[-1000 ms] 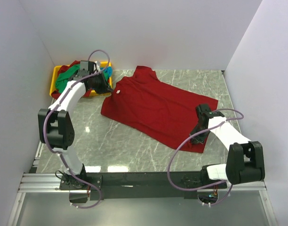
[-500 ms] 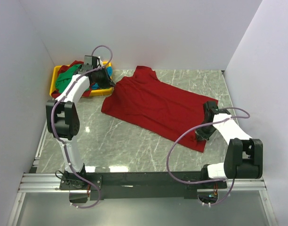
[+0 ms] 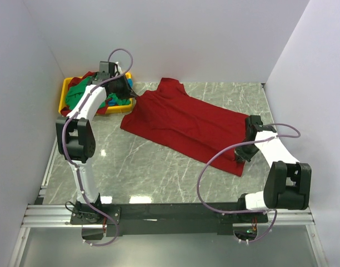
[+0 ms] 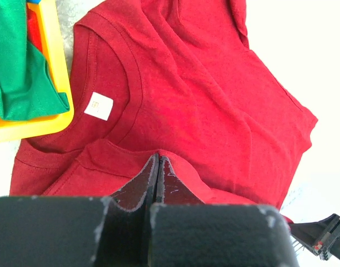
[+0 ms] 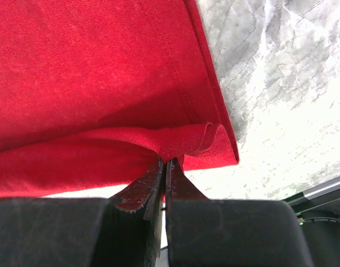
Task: Fold and stack the t-shirts
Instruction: Fold the tshirt
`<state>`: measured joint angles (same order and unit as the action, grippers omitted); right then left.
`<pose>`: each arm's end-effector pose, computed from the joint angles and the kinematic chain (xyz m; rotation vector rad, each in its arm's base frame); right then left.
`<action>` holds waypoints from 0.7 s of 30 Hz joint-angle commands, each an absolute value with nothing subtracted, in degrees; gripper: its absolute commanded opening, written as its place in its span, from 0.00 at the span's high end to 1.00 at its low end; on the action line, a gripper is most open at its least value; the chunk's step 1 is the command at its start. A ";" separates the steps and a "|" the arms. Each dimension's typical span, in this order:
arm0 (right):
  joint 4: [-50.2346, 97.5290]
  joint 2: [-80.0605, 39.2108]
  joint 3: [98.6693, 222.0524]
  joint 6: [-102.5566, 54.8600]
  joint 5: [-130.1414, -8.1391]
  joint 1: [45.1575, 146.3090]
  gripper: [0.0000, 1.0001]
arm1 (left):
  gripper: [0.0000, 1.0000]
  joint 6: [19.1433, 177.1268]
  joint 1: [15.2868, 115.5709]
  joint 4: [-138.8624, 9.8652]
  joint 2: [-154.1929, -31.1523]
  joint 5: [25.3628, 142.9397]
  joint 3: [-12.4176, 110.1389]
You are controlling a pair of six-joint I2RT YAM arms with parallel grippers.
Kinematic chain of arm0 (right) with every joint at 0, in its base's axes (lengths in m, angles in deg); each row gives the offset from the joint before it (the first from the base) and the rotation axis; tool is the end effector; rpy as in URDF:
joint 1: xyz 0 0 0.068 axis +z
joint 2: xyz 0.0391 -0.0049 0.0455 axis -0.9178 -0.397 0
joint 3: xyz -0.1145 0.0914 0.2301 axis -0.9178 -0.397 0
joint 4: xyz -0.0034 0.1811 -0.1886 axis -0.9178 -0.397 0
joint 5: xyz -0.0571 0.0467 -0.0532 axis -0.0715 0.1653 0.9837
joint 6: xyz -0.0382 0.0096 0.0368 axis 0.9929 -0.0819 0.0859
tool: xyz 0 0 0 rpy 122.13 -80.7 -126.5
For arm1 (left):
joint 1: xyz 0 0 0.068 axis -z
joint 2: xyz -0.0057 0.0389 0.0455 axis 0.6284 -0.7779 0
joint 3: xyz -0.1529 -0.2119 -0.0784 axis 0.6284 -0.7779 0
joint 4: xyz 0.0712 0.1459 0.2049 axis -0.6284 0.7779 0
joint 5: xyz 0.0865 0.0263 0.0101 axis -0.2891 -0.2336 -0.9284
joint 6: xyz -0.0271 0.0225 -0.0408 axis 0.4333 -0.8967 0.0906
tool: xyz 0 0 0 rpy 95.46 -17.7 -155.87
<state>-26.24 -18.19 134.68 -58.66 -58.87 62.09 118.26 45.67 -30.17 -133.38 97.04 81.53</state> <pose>0.2319 -0.0199 0.1990 1.1623 2.7127 0.0229 0.4613 -0.0675 0.2877 -0.3286 2.3694 -0.7579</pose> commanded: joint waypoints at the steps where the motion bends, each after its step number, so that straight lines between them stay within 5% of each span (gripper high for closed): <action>1: -26.65 -18.62 136.93 -57.64 -57.10 60.90 1.00 | 0.99 118.20 45.78 -31.72 -134.33 97.95 83.92; 10: -25.06 -22.83 140.09 -56.76 -56.75 59.75 0.99 | 0.99 118.20 46.48 -30.40 -139.25 98.83 89.27; 13: -25.33 -23.63 142.64 -56.67 -56.67 59.31 0.77 | 0.70 118.28 47.10 -30.58 -141.45 100.15 92.79; 14: -25.50 -23.63 143.34 -56.76 -56.58 59.22 0.68 | 0.50 118.63 47.28 -30.93 -142.06 100.93 93.40; 17: -26.03 -22.14 145.54 -57.81 -56.49 59.05 0.41 | 0.26 118.64 47.89 -31.54 -141.99 101.47 94.64; 21: -24.37 -16.97 145.38 -59.13 -57.63 58.96 0.32 | 0.18 117.32 48.25 -32.42 -139.09 100.94 90.17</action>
